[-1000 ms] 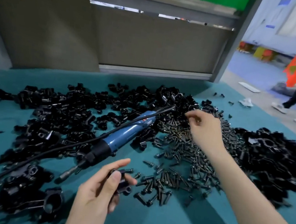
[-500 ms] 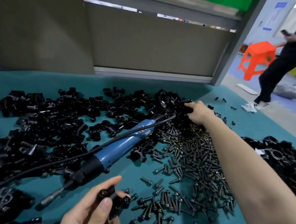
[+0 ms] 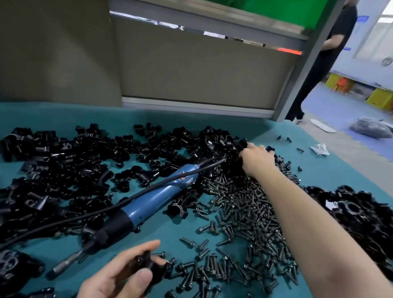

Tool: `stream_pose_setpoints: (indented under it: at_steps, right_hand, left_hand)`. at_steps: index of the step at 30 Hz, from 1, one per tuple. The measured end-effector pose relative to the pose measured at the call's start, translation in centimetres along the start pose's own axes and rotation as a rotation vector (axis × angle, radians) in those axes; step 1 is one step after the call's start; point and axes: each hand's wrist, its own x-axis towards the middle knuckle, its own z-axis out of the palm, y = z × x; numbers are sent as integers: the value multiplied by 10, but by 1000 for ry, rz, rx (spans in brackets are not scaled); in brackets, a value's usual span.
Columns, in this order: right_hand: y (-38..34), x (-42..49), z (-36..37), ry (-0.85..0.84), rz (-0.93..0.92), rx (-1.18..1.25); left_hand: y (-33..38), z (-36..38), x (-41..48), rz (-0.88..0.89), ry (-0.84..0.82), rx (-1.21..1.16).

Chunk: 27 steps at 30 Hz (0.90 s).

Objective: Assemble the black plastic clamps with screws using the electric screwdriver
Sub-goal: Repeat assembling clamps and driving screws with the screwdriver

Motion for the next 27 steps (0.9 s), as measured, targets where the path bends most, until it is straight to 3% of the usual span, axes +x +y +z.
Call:
stream_pose_setpoints:
  at_steps: [5, 9, 12, 14, 19, 27]
  right_hand:
    - [-3, -4, -6, -29, 16, -20]
    - [-1, -4, -9, -7, 23, 77]
    - [10, -7, -9, 300, 97, 432]
    - [16, -15, -9, 403, 135, 694]
    - [14, -39, 7, 67, 54, 607]
    - [1, -18, 5, 11, 207, 498]
  left_hand:
    - [3, 3, -2, 2, -54, 89]
    - [12, 8, -4, 0, -7, 92]
    - [16, 6, -5, 36, -49, 164]
    - [17, 6, -7, 22, -80, 217]
    - [15, 6, -6, -20, -92, 231]
    - [21, 7, -6, 2, -96, 210]
